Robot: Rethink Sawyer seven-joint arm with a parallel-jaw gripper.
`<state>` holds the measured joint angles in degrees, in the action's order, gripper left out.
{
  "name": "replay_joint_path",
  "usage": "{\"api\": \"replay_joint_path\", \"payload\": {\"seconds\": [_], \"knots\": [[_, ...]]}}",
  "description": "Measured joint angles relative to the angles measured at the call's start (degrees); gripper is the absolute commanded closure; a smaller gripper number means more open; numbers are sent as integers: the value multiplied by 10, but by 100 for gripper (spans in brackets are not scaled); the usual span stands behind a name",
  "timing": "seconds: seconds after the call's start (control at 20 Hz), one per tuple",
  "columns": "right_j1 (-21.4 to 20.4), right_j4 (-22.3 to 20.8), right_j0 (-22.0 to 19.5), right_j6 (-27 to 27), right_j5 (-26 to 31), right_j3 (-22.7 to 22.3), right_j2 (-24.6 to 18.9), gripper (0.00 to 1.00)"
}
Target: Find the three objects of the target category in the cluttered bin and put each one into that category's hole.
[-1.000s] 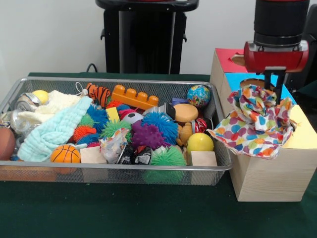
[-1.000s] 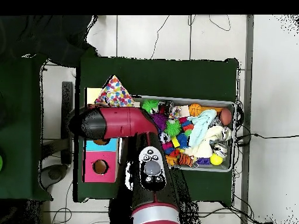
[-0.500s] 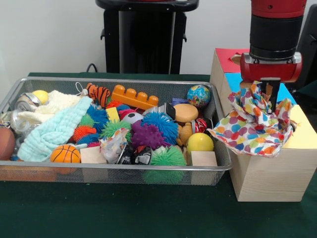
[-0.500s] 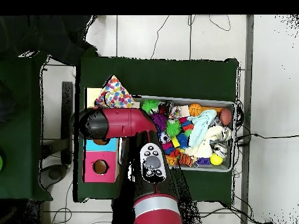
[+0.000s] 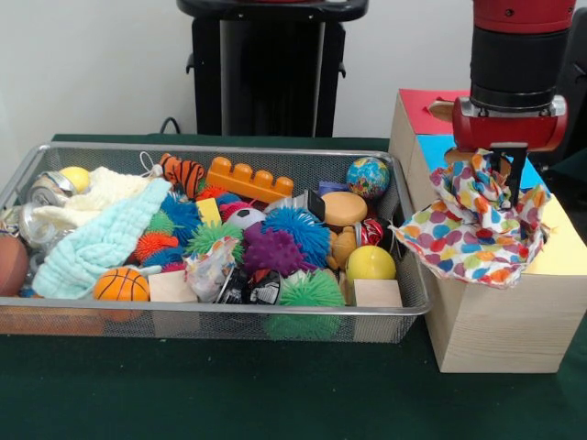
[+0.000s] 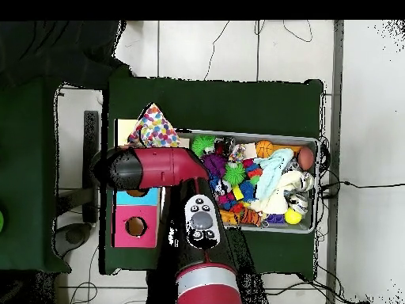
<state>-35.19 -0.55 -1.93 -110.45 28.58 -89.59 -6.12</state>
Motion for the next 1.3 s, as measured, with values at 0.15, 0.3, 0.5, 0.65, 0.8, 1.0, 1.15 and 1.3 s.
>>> {"api": "replay_joint_path", "payload": {"seconds": [0.15, 0.3, 0.5, 0.65, 0.8, 1.0, 1.15, 1.3], "knots": [[0, 0, 2, 0, -2, 0, 0, 100], [1, 0, 4, 0, -6, 1, 0, 100], [2, 2, 7, 0, -11, 1, 0, 100], [3, 2, 8, 0, -12, 2, 0, 100], [3, 3, 8, 0, -12, 3, 0, 100], [4, 4, 8, 0, -12, 4, 0, 100], [4, 4, 8, 0, -12, 4, 0, 100], [5, 4, 9, 0, -12, 6, 0, 100]]}}
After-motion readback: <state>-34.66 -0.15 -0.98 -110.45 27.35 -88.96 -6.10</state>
